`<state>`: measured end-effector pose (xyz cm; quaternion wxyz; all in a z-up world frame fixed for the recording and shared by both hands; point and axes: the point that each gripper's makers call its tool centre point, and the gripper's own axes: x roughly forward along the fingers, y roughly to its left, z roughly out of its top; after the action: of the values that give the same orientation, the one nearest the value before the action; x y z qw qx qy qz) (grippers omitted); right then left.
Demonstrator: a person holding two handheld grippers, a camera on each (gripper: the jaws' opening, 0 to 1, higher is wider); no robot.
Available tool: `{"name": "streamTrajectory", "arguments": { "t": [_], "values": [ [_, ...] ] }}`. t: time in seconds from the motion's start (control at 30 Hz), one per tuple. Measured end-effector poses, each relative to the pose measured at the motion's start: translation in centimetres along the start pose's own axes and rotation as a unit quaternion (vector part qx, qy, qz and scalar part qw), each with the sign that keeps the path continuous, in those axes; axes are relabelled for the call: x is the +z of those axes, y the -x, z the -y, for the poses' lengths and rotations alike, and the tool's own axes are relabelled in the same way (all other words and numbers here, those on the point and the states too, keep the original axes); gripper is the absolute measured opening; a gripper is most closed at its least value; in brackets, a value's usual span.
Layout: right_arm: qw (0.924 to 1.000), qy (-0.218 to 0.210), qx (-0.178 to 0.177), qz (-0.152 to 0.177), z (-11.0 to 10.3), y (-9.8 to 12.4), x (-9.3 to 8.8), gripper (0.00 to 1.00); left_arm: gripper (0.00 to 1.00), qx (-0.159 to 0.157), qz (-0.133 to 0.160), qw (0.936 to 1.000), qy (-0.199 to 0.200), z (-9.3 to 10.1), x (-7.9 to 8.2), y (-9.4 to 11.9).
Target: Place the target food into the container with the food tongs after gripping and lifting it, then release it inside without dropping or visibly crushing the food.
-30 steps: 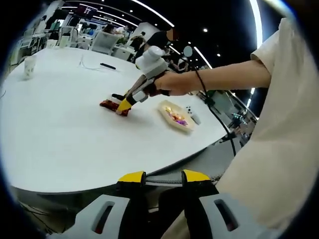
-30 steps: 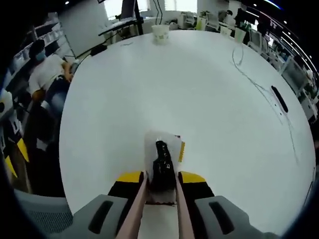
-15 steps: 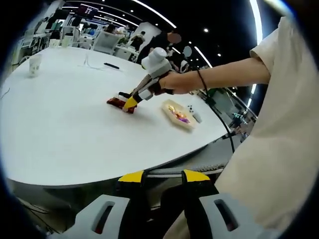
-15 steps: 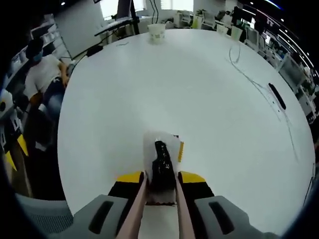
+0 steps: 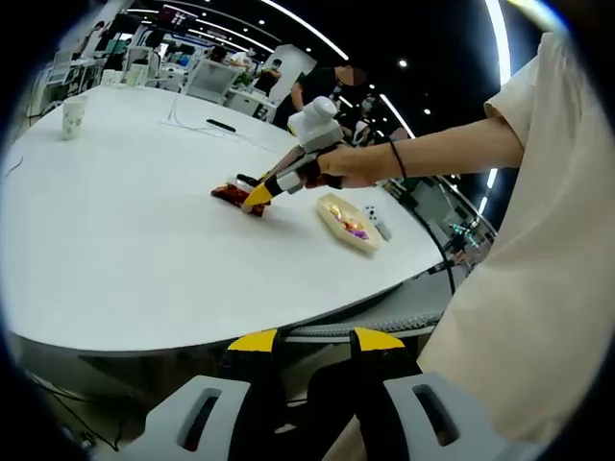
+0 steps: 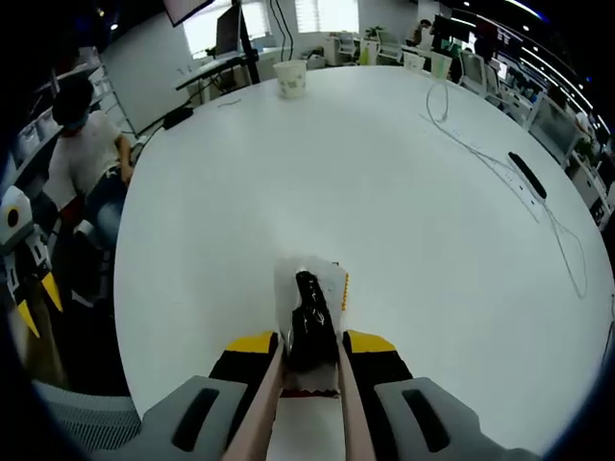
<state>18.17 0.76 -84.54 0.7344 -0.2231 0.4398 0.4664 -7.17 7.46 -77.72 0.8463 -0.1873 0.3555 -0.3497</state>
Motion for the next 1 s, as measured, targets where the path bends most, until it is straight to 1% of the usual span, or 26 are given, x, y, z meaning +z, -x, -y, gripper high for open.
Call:
{"name": "streamTrajectory", "arguments": {
  "t": [0.17, 0.3, 0.37, 0.4, 0.53, 0.57, 0.6, 0.67, 0.83, 0.93, 0.97, 1.0],
  "values": [
    [0.9999, 0.004, -0.005, -0.010, -0.1, -0.1, 0.0, 0.23, 0.27, 0.003, -0.001, 1.0000, 0.006, -0.1, -0.4, 0.0],
    [0.9995, 0.001, -0.028, -0.017, -0.3, -0.1, 0.0, 0.21, 0.28, 0.002, -0.001, 1.0000, 0.007, -0.1, -0.5, 0.0],
    [0.9994, -0.010, -0.032, -0.010, -0.2, 0.0, -0.1, 0.21, 0.28, 0.003, -0.002, 1.0000, 0.007, -0.1, -0.6, 0.1],
    [0.9994, -0.014, -0.032, -0.008, -0.1, 0.0, -0.1, 0.20, 0.28, 0.005, -0.003, 0.9999, 0.010, -0.2, -0.9, 0.4],
    [0.9988, -0.033, -0.035, -0.005, 0.0, 0.0, 0.0, 0.20, 0.28, 0.011, -0.005, 0.9998, 0.016, -0.3, -1.4, 0.9],
    [0.9976, -0.061, -0.033, 0.007, 0.1, 0.1, 0.1, 0.20, 0.28, 0.013, -0.005, 0.9997, 0.018, -0.3, -1.5, 1.1],
    [0.9969, -0.071, -0.029, 0.014, 0.1, 0.2, 0.1, 0.20, 0.28, 0.014, -0.006, 0.9997, 0.020, -0.3, -1.7, 1.2],
    [0.9964, -0.077, -0.028, 0.018, 0.2, 0.3, 0.0, 0.20, 0.28, 0.017, -0.009, 0.9996, 0.022, -0.2, -2.0, 1.6],
    [0.9972, -0.067, -0.025, 0.019, -0.1, 0.1, 0.5, 0.20, 0.27, 0.027, -0.010, 0.9992, 0.029, -0.3, -2.6, 2.1],
    [0.9977, -0.061, -0.022, 0.022, -0.5, 0.0, 1.2, 0.20, 0.27, 0.029, -0.009, 0.9991, 0.030, -0.2, -2.6, 2.2],
    [0.9976, -0.060, -0.023, 0.023, -0.5, 0.0, 1.3, 0.20, 0.27, 0.029, -0.009, 0.9991, 0.029, -0.2, -2.6, 2.2],
    [0.9975, -0.062, -0.021, 0.025, 0.0, -0.1, 1.4, 0.20, 0.27, 0.028, -0.008, 0.9992, 0.028, -0.1, -2.5, 2.2]
  ]
}}
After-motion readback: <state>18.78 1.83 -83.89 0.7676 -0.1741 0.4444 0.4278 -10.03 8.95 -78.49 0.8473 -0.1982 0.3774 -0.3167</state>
